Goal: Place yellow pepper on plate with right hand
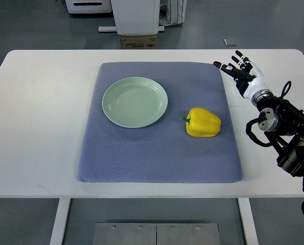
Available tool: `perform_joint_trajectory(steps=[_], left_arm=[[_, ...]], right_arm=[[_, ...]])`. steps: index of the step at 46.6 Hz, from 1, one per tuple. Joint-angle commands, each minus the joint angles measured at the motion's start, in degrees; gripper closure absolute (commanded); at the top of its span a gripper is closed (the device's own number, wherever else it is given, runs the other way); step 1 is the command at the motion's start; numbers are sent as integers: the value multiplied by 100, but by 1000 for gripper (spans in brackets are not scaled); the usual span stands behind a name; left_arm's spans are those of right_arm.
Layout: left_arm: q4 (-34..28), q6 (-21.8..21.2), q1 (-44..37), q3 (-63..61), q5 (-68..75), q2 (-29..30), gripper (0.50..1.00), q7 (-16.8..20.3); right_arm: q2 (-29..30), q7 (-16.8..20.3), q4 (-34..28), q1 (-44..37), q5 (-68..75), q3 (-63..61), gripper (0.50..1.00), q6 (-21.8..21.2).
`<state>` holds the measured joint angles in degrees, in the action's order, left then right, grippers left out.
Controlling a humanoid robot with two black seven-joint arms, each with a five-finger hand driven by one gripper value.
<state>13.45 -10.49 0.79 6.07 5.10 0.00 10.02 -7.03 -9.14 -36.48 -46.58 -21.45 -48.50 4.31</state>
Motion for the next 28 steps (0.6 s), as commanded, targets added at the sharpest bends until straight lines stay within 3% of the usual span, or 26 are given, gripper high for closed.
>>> perform_joint_trajectory(steps=[1,28], left_arm=[[0,3,0,0,0,0,500,0],[0,3,9,0,0,0,500,0]], right_arm=[[0,0,0,0,0,7,500,0],[-9,0,-26,-26,0,95,500,0]])
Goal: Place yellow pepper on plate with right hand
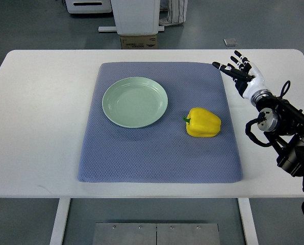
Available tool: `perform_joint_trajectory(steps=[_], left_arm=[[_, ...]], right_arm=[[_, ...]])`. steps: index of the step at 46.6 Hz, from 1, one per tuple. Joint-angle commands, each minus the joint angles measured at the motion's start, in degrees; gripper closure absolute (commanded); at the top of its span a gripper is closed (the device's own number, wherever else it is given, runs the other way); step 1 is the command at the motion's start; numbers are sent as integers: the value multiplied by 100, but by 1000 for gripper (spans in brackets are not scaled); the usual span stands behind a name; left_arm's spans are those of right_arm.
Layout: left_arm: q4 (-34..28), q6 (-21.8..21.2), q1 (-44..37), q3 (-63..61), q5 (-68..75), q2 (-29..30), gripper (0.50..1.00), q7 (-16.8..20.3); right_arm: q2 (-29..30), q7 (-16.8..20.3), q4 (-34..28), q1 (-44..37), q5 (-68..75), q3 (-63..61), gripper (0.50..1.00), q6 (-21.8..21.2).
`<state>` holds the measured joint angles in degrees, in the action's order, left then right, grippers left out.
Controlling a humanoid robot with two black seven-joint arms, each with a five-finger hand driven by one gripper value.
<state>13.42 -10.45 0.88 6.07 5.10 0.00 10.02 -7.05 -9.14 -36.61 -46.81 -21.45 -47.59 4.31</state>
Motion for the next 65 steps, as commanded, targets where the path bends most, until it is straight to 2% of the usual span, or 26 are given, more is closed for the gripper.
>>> perform_joint_trajectory(steps=[1,50,57,65], left_arm=[[3,-1,-9,0,0,0,500,0],[3,-1,-1,0,0,0,500,0],[3,-1,-1,0,0,0,500,0],[3,-1,-1,0,0,0,500,0]], right_arm=[[2,0,-13,-4,0,4,500,0],[-50,-9,-21,-21,0,4,500,-193],[-59,-9,-13,-48,0,4,500,-430],[-50,-9,-21,-48,0,4,500,-466]])
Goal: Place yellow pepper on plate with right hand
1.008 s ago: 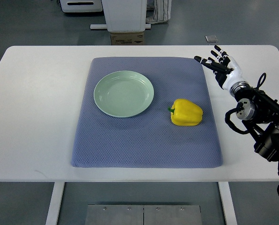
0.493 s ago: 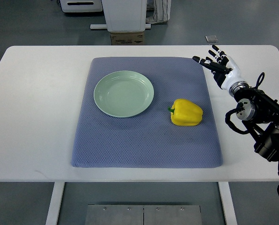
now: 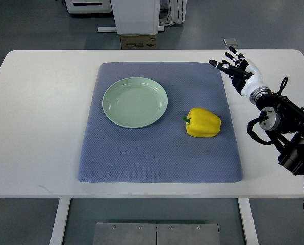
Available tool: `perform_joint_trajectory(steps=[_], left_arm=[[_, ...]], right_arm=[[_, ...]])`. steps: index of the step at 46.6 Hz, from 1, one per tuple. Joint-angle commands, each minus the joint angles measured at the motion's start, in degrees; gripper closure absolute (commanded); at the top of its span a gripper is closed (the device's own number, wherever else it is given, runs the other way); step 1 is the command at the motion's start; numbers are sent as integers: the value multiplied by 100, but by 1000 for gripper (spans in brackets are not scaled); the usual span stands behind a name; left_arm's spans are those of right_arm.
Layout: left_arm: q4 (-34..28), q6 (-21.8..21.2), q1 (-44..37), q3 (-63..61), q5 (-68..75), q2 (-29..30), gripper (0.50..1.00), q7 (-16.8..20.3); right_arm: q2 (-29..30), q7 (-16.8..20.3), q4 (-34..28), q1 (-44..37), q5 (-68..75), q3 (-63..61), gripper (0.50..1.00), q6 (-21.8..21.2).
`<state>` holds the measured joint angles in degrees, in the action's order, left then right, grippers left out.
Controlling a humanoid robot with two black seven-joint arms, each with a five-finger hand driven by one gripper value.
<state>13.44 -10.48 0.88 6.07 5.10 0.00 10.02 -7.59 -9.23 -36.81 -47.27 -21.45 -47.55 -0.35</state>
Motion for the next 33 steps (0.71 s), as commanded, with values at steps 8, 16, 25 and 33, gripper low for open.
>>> perform_joint_trajectory(steps=[8,16,25,33], left_arm=[[1,2,0,0,0,0,500,0],[1,2,0,0,0,0,500,0],[1,2,0,0,0,0,500,0],[1,2,-9,0,0,0,500,0]], right_arm=[[4,0,16,-37,0,1,500,0],[-14,0,7,-54,-9,9,500,-27],[-172,-325,-11,-11,-9,27,500,-527],[-558,-501,-98,-37,-70,316,509,-756]])
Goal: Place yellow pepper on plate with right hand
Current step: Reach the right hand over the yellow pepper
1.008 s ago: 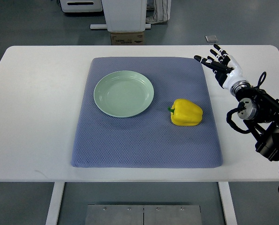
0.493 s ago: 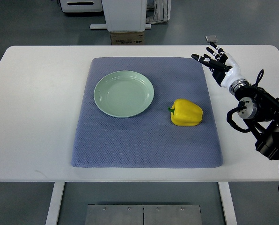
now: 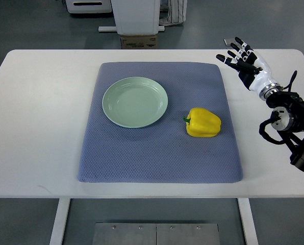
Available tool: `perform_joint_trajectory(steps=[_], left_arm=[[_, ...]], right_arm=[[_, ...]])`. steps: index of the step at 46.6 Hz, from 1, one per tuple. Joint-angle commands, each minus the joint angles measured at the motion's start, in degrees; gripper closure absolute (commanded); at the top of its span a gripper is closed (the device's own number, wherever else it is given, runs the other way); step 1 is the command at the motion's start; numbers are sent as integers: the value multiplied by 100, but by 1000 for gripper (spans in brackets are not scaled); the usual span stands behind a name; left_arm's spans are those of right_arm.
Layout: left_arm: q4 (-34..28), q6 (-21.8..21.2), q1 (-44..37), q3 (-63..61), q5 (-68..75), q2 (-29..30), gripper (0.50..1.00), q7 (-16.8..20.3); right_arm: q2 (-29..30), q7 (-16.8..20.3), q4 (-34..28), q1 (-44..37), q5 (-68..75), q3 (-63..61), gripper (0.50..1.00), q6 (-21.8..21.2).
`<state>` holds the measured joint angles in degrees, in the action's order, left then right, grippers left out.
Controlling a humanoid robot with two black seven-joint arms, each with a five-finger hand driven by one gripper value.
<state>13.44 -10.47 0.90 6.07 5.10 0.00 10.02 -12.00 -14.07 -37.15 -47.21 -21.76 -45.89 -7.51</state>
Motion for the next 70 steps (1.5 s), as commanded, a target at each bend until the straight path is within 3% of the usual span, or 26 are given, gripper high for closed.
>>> perform_joint_trajectory(steps=[1,8,16,31,42,70], left_arm=[[0,1,-2,0,0,0,500,0],[0,-8,-2,0,0,0,500,0],[0,1,-2,0,0,0,500,0],[0,1,-2,0,0,0,500,0],[0,1,-2,0,0,0,500,0],[0,1,-2,0,0,0,500,0]], right_arm=[[-171,-26,-82,-51,-56,212,509,-40],[-681,-96,-161,-226,-170,976,509,-93],[-1094,-605,-381,-508,-461,2039,509,-93],[-2043,-720,-2094,-1228,-794,3402,534,-84],[-2132,-711,-2666,-1317,-1840,3701,546,-84],[-2158,-711,-2789,-2002,-2824,4994,542,-23]])
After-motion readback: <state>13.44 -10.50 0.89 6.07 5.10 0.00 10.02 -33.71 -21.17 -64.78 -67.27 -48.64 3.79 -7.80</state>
